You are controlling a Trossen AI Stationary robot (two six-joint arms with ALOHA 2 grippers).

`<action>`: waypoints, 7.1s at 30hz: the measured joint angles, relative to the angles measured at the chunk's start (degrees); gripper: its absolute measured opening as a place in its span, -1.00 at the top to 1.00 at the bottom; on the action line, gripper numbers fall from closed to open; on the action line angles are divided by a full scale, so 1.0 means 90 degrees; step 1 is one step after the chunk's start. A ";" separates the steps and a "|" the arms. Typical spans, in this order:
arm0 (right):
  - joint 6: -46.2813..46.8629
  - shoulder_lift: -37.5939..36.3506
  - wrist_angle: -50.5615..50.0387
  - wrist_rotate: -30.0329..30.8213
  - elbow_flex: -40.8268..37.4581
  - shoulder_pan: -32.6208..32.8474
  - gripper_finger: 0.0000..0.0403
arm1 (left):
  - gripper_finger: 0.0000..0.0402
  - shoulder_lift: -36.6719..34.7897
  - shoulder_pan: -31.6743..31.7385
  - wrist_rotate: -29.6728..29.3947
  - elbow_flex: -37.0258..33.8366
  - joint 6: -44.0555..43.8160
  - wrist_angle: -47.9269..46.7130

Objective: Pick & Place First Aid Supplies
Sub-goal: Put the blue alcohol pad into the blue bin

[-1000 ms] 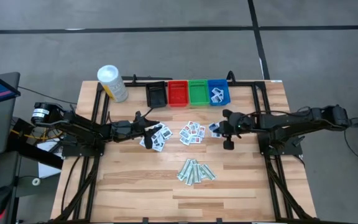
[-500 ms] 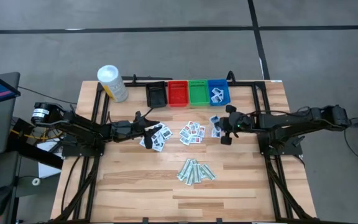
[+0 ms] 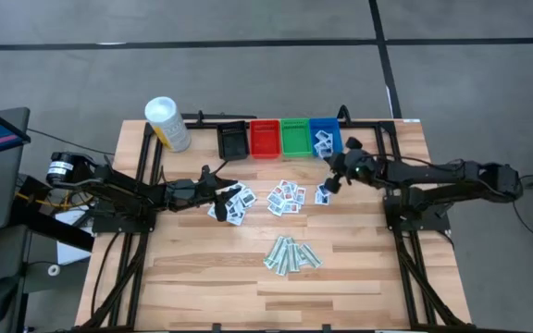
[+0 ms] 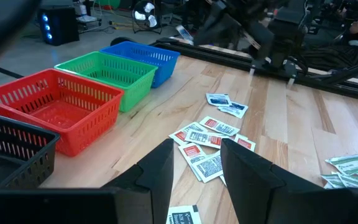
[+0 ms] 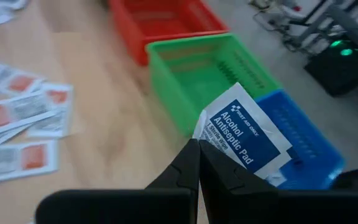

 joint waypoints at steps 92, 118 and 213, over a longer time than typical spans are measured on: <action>0.0642 0.2646 -0.0301 -0.1952 0.0022 0.0688 0.41 | 0.33 0.0000 0.0001 -0.0002 0.0000 0.0000 0.0051; 0.0701 0.2282 -0.1442 -0.1873 0.0592 0.0715 0.98 | 0.33 0.0000 0.0001 -0.0002 0.0000 0.0000 0.0087; -0.0142 0.1452 -0.1824 -0.3336 0.0750 0.0245 0.44 | 0.33 0.0000 0.0001 -0.0001 0.0000 0.0000 0.0141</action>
